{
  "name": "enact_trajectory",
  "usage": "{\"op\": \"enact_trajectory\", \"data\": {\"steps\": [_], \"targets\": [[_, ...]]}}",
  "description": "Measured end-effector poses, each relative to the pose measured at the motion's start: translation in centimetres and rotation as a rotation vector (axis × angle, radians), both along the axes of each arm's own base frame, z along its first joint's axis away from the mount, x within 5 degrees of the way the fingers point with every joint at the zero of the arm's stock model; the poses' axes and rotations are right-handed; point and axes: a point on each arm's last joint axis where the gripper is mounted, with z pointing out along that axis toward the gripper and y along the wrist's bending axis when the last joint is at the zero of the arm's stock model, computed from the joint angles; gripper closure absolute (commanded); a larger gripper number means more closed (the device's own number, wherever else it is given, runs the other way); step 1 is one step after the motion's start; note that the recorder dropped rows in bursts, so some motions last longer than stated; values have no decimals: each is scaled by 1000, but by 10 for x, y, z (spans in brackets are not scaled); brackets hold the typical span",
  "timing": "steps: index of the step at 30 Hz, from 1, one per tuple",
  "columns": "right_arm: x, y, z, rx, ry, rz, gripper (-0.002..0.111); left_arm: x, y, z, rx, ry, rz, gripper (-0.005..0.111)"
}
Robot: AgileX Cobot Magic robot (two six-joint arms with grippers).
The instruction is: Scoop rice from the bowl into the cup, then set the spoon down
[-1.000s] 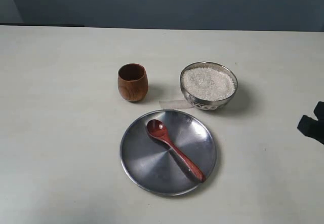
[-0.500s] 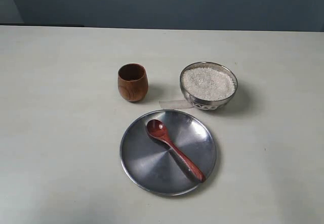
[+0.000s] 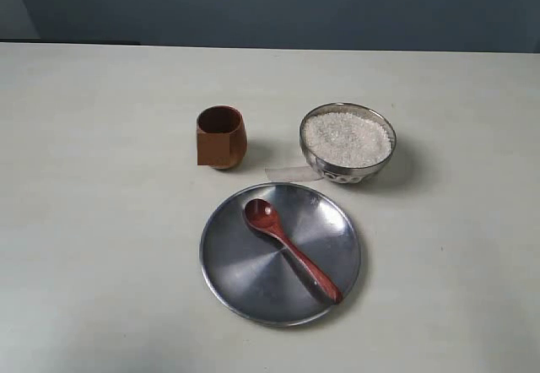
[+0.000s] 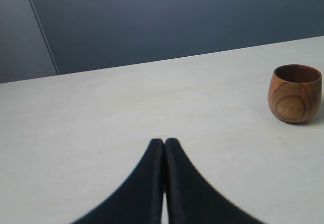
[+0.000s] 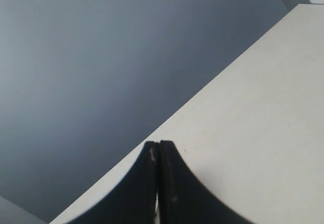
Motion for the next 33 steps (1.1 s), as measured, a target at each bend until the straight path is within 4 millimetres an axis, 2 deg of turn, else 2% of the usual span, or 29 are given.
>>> {"op": "enact_trajectory", "data": {"steps": [9, 14, 25, 33], "targets": [[-13, -7, 4, 2, -89, -50, 108, 0, 0, 0, 0, 0, 0, 106], [-15, -8, 3, -80, -73, -74, 108, 0, 0, 0, 0, -1, 0, 106], [-11, -7, -26, -217, 31, -62, 108, 0, 0, 0, 0, -3, 0, 106], [-10, -2, -26, -330, 7, -3, 108, 0, 0, 0, 0, -3, 0, 106]]}}
